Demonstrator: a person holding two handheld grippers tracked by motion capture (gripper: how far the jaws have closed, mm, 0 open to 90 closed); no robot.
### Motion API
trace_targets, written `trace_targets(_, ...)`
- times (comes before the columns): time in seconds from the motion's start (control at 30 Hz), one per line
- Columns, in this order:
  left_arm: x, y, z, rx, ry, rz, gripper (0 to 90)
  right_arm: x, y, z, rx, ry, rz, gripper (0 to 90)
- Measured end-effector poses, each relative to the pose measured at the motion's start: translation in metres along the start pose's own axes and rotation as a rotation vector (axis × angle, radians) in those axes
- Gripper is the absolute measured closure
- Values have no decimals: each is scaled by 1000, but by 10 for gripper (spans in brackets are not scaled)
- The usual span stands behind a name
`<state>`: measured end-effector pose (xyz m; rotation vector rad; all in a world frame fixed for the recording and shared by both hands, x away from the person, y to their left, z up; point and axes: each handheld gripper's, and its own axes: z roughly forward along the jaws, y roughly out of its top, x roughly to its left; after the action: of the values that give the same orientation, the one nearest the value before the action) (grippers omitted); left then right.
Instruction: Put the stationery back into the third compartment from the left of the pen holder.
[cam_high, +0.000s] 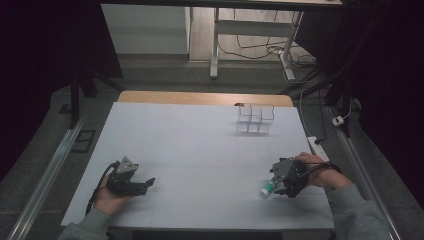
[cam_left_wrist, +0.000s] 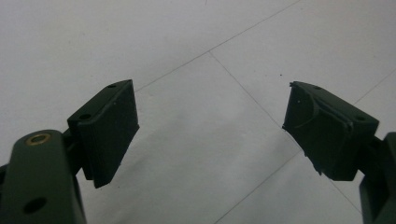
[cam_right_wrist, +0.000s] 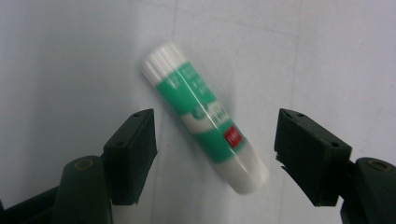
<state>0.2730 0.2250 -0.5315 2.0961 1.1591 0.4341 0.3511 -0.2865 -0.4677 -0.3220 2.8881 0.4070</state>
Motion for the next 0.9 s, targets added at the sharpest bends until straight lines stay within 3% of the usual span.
trace_targets(0.17, 0, 0, 0, 3, 2, 1, 179, -7, -7, 2, 22, 13, 37, 341)
trace_targets(0.3, 0, 0, 1, 7, 4, 1, 179, -12, -11, 7, 52, 38, 31, 343)
trace_targets(0.53, -1, -1, 2, 13, 3, 3, 179, -17, -11, 12, 37, 61, 25, 374)
trace_targets(0.9, -1, -1, 2, 18, 3, 7, 178, -21, -7, 23, 86, 154, -9, 624)
